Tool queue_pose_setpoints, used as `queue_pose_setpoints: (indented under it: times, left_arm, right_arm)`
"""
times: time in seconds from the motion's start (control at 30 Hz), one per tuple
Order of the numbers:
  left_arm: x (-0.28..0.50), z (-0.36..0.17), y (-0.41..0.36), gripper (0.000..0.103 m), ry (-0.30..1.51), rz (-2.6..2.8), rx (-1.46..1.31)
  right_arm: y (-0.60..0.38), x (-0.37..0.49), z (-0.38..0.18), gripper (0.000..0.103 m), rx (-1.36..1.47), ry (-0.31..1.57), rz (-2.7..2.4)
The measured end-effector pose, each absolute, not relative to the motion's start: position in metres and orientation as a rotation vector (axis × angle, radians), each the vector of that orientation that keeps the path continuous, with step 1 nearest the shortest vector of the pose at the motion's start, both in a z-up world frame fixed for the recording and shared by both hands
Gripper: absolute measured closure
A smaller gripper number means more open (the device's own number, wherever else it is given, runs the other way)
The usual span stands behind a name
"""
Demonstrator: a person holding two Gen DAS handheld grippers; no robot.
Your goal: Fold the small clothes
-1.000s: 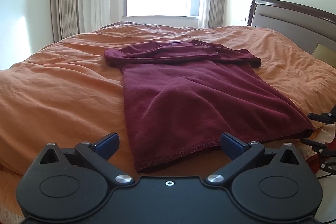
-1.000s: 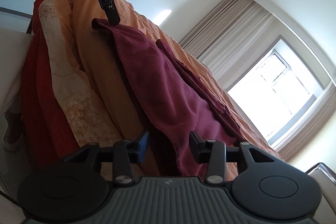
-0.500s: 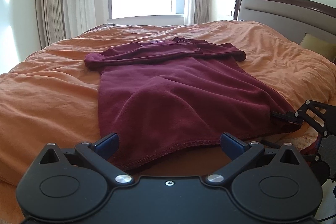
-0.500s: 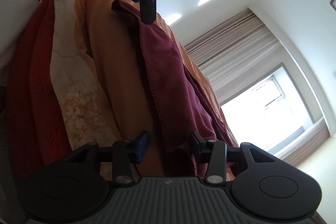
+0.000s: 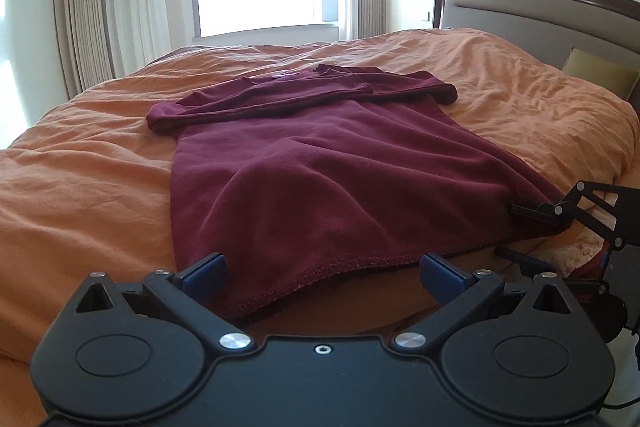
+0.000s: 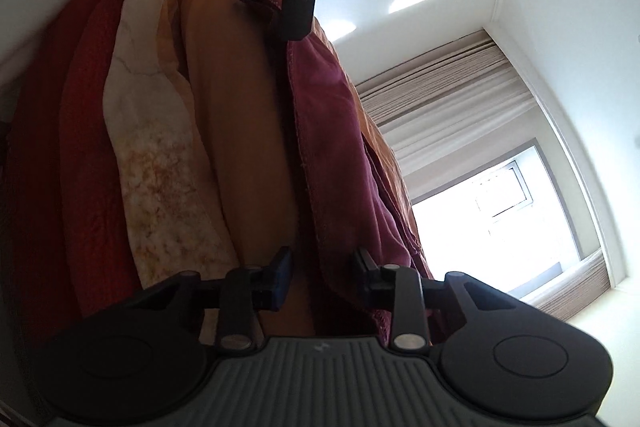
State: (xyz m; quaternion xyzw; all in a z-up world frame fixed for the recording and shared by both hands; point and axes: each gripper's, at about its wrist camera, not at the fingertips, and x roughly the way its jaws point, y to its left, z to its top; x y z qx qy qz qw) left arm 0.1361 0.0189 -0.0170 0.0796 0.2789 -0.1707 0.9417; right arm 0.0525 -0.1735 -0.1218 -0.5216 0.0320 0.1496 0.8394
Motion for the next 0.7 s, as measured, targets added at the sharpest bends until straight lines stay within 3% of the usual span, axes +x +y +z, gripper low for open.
queue_pose_setpoints:
  times: [0.03,0.1,0.3,0.5,0.6,0.7]
  left_arm:
    - [0.135,-0.019,0.017,0.001,0.567,-0.35,0.177]
    - [0.134,-0.021,0.012,0.001,0.563,-0.355,0.2]
    - [0.124,-0.029,-0.014,0.001,0.478,-0.369,0.322]
    - [0.125,-0.041,-0.049,0.003,0.351,-0.28,0.475]
    - [0.134,-0.038,-0.05,0.01,0.341,-0.254,0.462]
    - [0.141,-0.032,-0.039,0.028,0.345,-0.215,0.432]
  right_arm:
    - [-0.174,0.053,-0.117,0.087,-1.07,0.071,0.32]
    - [-0.177,0.055,-0.102,0.092,-0.972,0.072,0.325]
    - [-0.196,0.07,-0.041,0.093,-0.644,0.137,0.399]
    - [-0.2,0.079,-0.021,0.093,-0.575,0.15,0.429]
    - [-0.203,0.079,-0.023,0.093,-0.577,0.151,0.425]
    - [-0.201,0.077,-0.029,0.093,-0.586,0.161,0.423]
